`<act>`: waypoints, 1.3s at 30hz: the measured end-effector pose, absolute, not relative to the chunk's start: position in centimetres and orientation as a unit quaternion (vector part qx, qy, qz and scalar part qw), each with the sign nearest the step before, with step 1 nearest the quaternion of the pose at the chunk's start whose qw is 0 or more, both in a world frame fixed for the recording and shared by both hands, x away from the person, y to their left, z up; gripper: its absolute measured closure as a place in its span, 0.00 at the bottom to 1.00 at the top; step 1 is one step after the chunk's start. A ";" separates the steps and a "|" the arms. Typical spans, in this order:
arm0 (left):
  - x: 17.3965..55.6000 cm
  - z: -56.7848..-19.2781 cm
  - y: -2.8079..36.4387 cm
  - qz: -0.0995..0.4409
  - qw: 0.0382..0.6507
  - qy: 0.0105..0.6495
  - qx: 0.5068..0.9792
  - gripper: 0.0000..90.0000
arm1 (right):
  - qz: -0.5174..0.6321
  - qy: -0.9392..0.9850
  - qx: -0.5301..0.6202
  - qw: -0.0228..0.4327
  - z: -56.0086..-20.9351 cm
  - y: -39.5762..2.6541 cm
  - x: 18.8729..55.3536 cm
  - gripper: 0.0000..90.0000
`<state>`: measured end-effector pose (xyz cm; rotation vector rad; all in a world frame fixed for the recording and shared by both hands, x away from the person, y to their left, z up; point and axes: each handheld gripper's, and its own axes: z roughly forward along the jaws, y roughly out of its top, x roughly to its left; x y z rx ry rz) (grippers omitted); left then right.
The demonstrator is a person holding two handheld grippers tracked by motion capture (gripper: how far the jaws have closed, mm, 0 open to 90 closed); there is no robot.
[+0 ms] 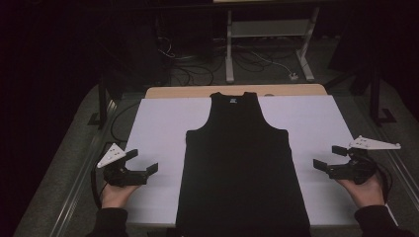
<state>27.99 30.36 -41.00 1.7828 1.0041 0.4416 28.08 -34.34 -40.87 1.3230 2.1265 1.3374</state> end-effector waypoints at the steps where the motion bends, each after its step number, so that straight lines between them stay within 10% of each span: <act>1: 28.0 -41.0 30.4 0.183 0.500 0.415 0.737 0.00 | 0.466 0.740 0.461 0.151 -40.9 -34.3 28.1 0.00; 39: 28.4 -39.1 29.2 0.190 0.478 0.394 0.762 0.00 | 0.476 0.729 0.469 0.146 -39.5 -35.0 28.1 0.00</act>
